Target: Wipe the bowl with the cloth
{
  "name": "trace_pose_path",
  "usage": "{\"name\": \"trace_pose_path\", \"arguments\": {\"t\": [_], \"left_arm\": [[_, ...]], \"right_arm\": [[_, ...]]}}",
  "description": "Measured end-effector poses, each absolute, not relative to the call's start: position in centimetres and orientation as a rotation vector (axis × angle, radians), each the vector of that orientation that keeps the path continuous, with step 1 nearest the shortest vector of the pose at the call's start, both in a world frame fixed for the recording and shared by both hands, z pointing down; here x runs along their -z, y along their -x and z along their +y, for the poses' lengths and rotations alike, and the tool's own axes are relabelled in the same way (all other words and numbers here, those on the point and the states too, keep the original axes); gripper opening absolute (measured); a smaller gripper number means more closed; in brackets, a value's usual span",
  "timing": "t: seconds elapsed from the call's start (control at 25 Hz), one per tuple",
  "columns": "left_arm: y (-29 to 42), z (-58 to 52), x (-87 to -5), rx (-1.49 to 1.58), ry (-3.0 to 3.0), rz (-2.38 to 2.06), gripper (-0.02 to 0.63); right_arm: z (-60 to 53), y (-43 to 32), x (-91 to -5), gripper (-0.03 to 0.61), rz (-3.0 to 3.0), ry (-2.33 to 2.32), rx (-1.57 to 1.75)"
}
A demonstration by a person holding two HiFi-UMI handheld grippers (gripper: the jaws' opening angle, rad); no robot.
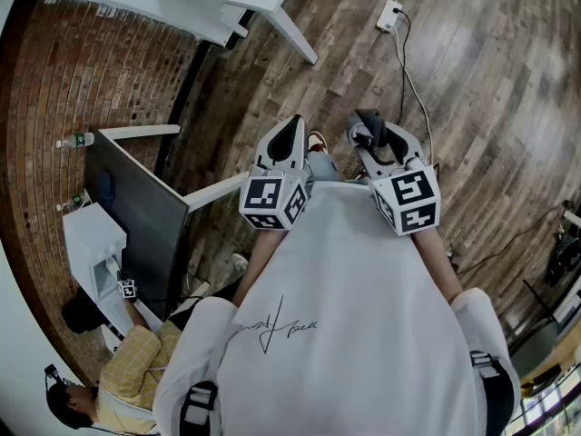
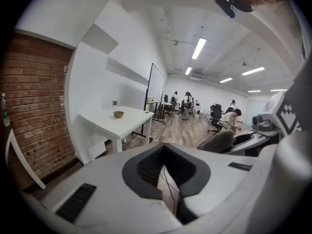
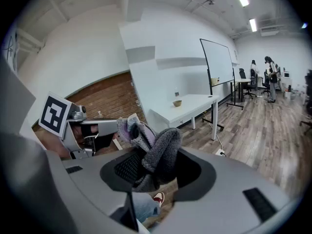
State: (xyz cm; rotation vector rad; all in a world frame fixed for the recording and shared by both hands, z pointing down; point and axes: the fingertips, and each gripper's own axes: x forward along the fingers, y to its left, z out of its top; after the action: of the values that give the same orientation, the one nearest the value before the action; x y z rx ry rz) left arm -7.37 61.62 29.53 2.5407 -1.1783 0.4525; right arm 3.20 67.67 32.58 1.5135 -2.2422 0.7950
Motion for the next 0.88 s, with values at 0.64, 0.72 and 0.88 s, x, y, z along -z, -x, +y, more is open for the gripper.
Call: {"name": "trace_pose_path", "arguments": {"t": [0.64, 0.72, 0.88], "left_arm": [[5.0, 55.5, -31.2, -0.421, -2.517, -1.174, -0.006], [5.0, 53.7, -31.0, -0.412, -2.515, -1.176, -0.006], [5.6, 50.0, -30.6, -0.420, -2.508, -1.191, -0.006]], "right_arm": [[62.5, -6.1, -33.0, 0.179, -2.222, -1.566, -0.857], [60.6, -6.2, -32.4, 0.179, -2.238, -1.585, -0.862], [56.9, -5.6, -32.0, 0.179, -2.241, -1.580, -0.859]]}}
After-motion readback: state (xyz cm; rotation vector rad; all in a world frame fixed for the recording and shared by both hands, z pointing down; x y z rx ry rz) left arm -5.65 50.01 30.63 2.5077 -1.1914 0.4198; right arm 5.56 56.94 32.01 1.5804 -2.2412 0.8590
